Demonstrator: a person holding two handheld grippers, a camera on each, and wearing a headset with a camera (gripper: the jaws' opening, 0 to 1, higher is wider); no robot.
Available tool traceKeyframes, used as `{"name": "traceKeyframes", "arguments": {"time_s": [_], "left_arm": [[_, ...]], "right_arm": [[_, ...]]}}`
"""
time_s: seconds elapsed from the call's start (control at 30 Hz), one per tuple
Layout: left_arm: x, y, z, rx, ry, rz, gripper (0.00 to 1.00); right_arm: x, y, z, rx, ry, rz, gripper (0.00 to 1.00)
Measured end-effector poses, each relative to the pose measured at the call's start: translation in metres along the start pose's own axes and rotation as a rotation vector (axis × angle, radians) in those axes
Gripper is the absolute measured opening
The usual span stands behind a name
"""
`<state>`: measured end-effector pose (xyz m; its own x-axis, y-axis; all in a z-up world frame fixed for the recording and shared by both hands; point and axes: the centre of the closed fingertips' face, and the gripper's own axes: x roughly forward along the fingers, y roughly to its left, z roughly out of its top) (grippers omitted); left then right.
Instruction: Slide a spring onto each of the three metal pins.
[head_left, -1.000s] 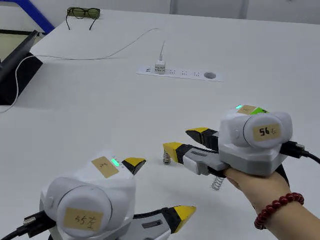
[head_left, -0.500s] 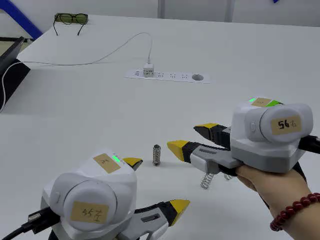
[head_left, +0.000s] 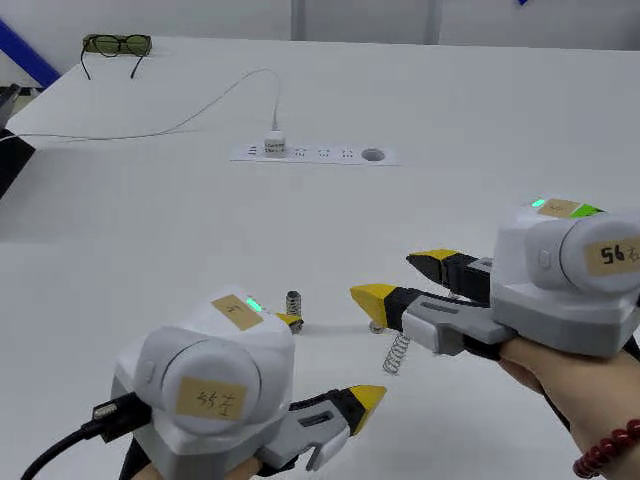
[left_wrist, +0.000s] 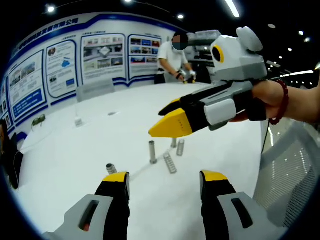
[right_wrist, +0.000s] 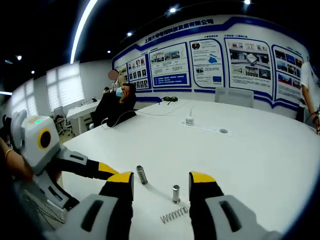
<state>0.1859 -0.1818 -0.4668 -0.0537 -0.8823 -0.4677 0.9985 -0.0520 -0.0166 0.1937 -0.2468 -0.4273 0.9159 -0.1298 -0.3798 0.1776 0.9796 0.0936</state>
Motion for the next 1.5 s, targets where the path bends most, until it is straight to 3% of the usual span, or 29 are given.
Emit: {"name": "traceKeyframes", "arguments": {"time_s": [0.33,0.67,1.03,1.5], "left_arm": [[0.024,-0.011,-0.002,0.042,0.021,-0.035,0.53],[0.046,-0.012,-0.003,0.048,0.027,-0.053,0.45],[0.066,-0.011,-0.015,0.046,0.070,-0.056,0.36],[0.088,-0.013,-0.026,0.044,0.109,-0.040,0.25]], "right_arm": [[-0.021,-0.015,-0.003,0.000,-0.012,-0.037,0.46],[-0.034,-0.028,-0.009,0.008,-0.024,-0.062,0.48],[-0.048,-0.035,-0.025,0.041,-0.007,-0.078,0.49],[-0.061,-0.043,-0.024,0.046,-0.032,-0.101,0.48]]}}
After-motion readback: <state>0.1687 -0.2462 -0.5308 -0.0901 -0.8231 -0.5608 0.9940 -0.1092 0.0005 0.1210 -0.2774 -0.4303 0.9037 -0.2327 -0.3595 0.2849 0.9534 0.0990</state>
